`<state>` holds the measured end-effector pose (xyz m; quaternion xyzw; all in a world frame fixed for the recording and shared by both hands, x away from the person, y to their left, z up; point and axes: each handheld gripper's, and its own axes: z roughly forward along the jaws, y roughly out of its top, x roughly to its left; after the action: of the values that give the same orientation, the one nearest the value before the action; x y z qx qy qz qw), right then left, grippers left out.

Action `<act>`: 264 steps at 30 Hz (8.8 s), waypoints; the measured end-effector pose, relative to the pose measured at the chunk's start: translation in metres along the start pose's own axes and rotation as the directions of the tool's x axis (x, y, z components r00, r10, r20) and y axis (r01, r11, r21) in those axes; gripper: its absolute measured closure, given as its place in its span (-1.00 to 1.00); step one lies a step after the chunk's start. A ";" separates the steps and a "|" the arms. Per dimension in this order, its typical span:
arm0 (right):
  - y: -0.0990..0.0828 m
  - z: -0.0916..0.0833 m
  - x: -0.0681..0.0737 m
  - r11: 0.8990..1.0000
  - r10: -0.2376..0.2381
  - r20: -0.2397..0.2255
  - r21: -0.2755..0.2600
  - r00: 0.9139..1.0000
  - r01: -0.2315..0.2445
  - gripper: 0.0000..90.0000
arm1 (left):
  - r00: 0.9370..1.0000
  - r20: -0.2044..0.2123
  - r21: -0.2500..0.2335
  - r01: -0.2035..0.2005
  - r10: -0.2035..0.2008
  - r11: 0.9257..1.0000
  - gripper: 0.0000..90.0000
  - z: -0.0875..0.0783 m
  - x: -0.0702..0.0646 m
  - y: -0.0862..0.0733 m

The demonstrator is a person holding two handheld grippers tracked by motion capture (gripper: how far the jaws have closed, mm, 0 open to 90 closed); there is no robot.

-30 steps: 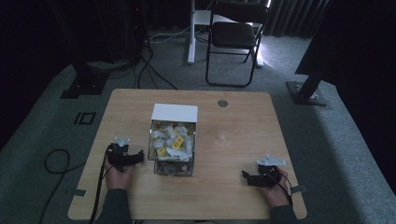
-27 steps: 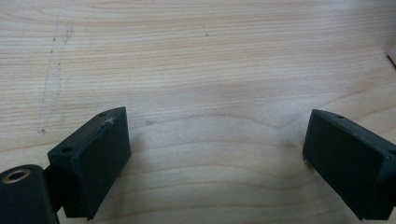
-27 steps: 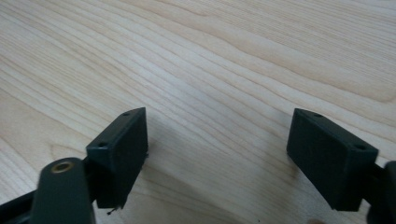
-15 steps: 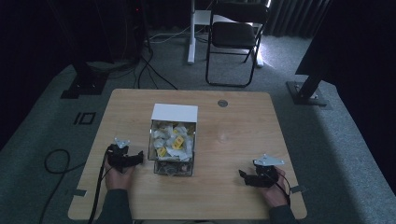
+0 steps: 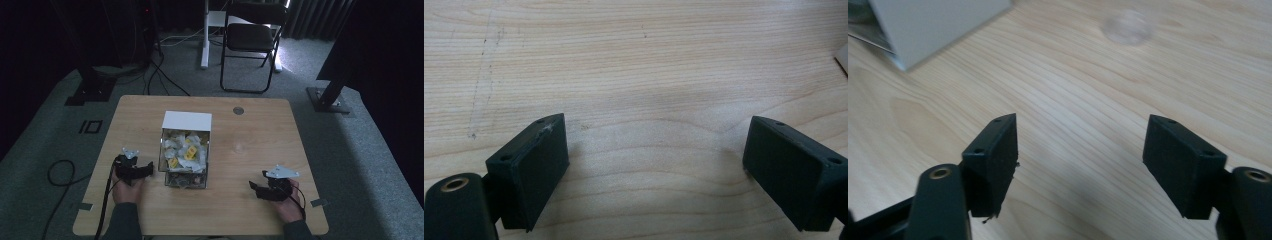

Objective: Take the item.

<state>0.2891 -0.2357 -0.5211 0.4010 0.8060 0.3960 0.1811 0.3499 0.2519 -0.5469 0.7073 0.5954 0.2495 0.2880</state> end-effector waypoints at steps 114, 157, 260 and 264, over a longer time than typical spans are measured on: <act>0.070 0.048 0.157 0.921 -0.388 -0.261 -0.151 0.884 0.359 0.41 | 1.000 0.000 0.001 0.000 0.000 1.000 -0.74 0.000 0.000 0.000; 0.076 0.048 0.192 0.872 -0.475 -0.159 -0.214 0.865 0.440 0.58 | 1.000 0.000 0.000 0.000 0.000 1.000 -0.74 0.000 0.000 0.000; 0.086 -0.039 0.096 0.922 -0.266 -0.023 -0.298 0.964 0.247 1.00 | 1.000 0.000 0.001 0.000 0.000 1.000 -0.74 0.000 0.000 0.000; 0.089 -0.040 0.089 0.923 -0.258 -0.008 -0.296 0.966 0.244 1.00 | 1.000 0.000 0.001 0.000 0.000 1.000 -0.74 0.000 0.000 0.000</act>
<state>0.2548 -0.1526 -0.4246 0.2538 0.7872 0.4936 0.2687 0.3493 0.2517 -0.5468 0.7075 0.5955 0.2493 0.2876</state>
